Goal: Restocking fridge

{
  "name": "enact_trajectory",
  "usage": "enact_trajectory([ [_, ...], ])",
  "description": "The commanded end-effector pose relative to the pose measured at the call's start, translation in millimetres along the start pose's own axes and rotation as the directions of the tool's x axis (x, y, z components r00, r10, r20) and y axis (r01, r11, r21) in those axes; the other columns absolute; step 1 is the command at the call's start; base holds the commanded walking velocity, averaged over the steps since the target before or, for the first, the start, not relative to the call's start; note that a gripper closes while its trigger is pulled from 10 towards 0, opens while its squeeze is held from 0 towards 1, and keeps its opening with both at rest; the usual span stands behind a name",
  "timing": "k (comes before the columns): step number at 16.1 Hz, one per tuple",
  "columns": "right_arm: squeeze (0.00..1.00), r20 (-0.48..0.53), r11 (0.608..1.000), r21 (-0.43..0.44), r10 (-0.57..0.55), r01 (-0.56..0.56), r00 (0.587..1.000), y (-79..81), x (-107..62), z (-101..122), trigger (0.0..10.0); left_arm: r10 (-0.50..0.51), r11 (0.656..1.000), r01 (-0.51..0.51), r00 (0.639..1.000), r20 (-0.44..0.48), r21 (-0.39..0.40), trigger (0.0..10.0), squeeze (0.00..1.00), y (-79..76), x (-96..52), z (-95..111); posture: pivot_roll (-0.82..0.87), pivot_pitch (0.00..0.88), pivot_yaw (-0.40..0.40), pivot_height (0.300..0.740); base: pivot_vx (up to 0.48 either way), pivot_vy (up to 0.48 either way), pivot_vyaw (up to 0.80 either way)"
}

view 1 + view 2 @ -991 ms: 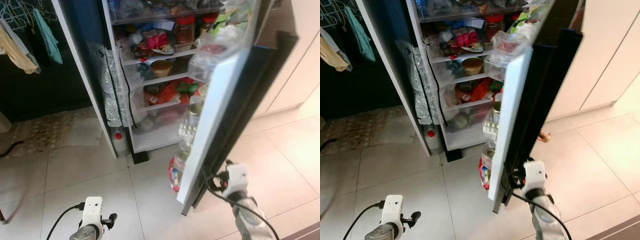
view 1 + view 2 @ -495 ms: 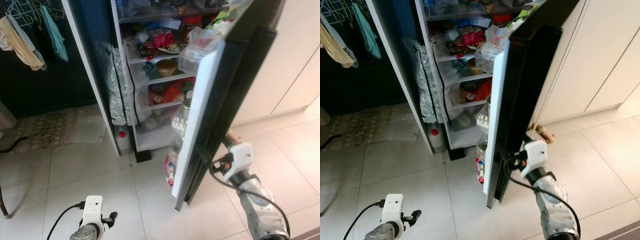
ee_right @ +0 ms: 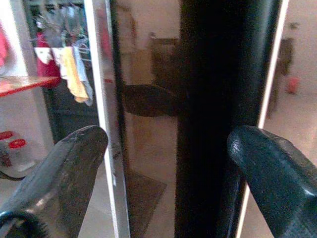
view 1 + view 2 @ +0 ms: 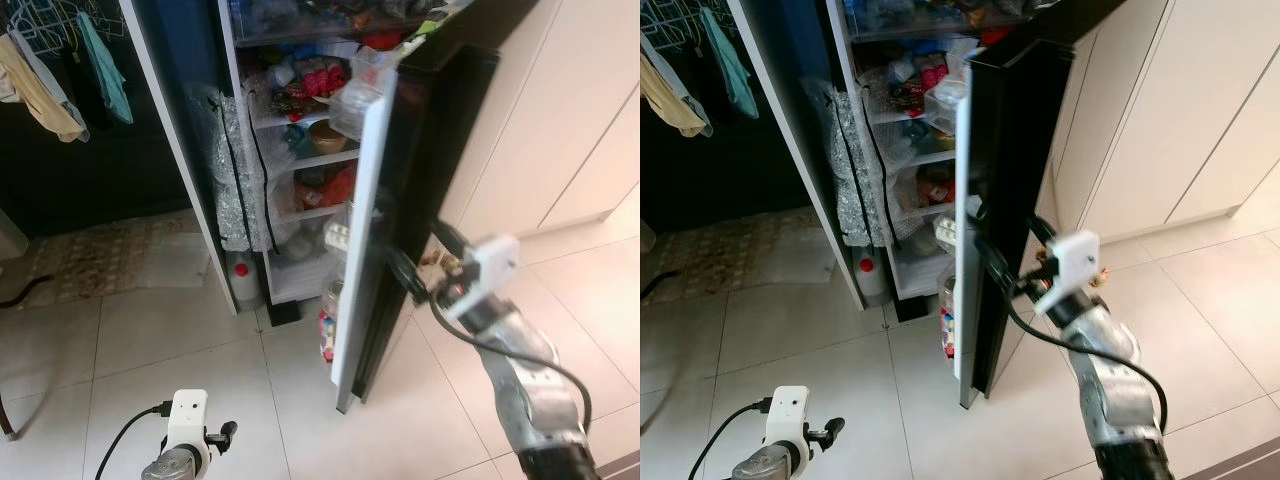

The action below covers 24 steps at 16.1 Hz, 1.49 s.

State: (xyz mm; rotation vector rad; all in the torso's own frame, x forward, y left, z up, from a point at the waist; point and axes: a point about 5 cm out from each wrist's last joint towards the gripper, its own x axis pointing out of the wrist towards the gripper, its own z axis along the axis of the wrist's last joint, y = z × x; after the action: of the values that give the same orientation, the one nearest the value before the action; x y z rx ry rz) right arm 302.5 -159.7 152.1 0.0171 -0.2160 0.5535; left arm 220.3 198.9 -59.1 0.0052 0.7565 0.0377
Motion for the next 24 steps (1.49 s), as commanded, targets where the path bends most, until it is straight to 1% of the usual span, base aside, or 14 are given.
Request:
enact_trajectory([
  [1,0.0,0.025,0.999,-0.019,0.036,-0.035,0.999,4.0,7.3,9,10.0,0.002,1.0,-0.002,1.0,0.003,-0.005,10.0,0.0,0.0,-0.2,-1,-0.19,0.039,-0.001,0.74,0.0,0.0,0.0],
  [3,0.0,0.041,0.998,-0.023,0.053,-0.052,0.998,5.7,18.8,15,10.0,0.0,1.0,0.0,1.0,0.006,-0.002,10.0,0.0,-1.1,0.1,0,-0.19,0.033,-0.004,0.74,0.0,0.0,0.0],
  [5,0.0,0.039,0.998,-0.035,0.048,-0.047,0.998,6.3,22.0,18,10.0,-0.001,1.0,0.001,1.0,0.008,0.001,10.0,0.0,-1.6,0.0,0,-0.18,0.027,-0.007,0.74,0.0,0.0,0.0],
  [8,0.0,0.008,1.0,-0.018,0.0,0.0,1.0,6.6,8.1,12,10.0,-0.001,1.0,0.001,1.0,0.009,-0.004,10.0,0.0,-1.5,-0.1,0,-0.19,0.025,-0.003,0.74,0.0,0.0,0.0],
  [10,0.0,-0.039,0.996,-0.015,-0.087,0.087,0.995,-1.6,-8.7,-1,10.0,-0.005,1.0,0.005,1.0,0.012,0.003,10.0,0.0,-1.8,0.3,1,-0.19,0.02,-0.002,0.74,0.0,0.0,0.0],
  [14,0.0,-0.136,0.977,-0.001,-0.211,0.213,0.968,-12.6,-26.2,-29,10.0,-0.009,1.0,0.008,0.999,0.048,0.009,10.0,0.0,-6.1,2.9,12,-0.2,0.029,0.0,0.74,0.0,0.0,0.0],
  [15,0.0,-0.201,0.959,-0.003,-0.279,0.284,0.939,-18.9,-34.7,-48,10.0,-0.003,1.0,0.003,0.999,0.054,0.008,10.0,0.0,-5.9,3.3,14,-0.19,0.03,0.0,0.74,0.0,0.0,0.0],
  [16,0.0,-0.22,0.953,-0.01,-0.298,0.303,0.929,-20.3,-37.3,-53,10.0,-0.001,1.0,0.001,0.998,0.055,0.008,10.0,0.0,-5.7,3.3,14,-0.19,0.03,0.0,0.74,0.0,0.0,0.0],
  [18,0.0,-0.402,0.907,-0.037,-0.398,0.42,0.825,-24.2,-64.1,-96,10.0,0.019,0.999,-0.018,0.998,0.062,-0.026,10.0,0.0,-2.8,3.7,16,-0.19,0.035,0.002,0.74,0.0,0.0,0.0],
  [19,0.0,-0.495,0.887,-0.033,-0.415,0.46,0.764,-19.0,-81.1,-119,10.0,0.03,0.999,-0.028,0.998,0.063,-0.031,10.0,0.0,-0.6,3.6,17,-0.19,0.036,0.003,0.74,0.319,0.0,0.0],
  [20,0.0,-0.54,0.88,-0.029,-0.413,0.474,0.733,-14.5,-89.8,-129,10.0,0.034,0.999,-0.032,0.998,0.059,-0.028,10.0,0.0,0.7,3.4,16,-0.19,0.037,0.003,0.74,0.349,0.0,0.0],
  [21,0.0,-0.634,0.871,-0.037,-0.399,0.489,0.663,-0.8,-110.0,-150,10.0,0.042,0.999,-0.041,0.998,0.044,-0.027,10.0,0.0,3.9,2.6,13,-0.18,0.04,0.004,0.74,0.364,0.0,0.0],
  [22,0.0,-0.658,0.873,-0.043,-0.391,0.487,0.643,7.7,-117.2,-158,10.0,0.048,0.999,-0.047,0.998,0.035,-0.026,10.0,0.0,7.0,1.5,10,-0.18,0.044,0.008,0.74,0.36,0.0,0.0],
  [24,0.0,-0.642,0.869,-0.046,-0.404,0.493,0.651,10.1,-116.8,-160,10.0,0.054,0.998,-0.054,0.998,0.024,-0.023,10.0,0.0,9.9,0.3,6,-0.18,0.046,0.011,0.74,0.362,0.0,0.63],
])
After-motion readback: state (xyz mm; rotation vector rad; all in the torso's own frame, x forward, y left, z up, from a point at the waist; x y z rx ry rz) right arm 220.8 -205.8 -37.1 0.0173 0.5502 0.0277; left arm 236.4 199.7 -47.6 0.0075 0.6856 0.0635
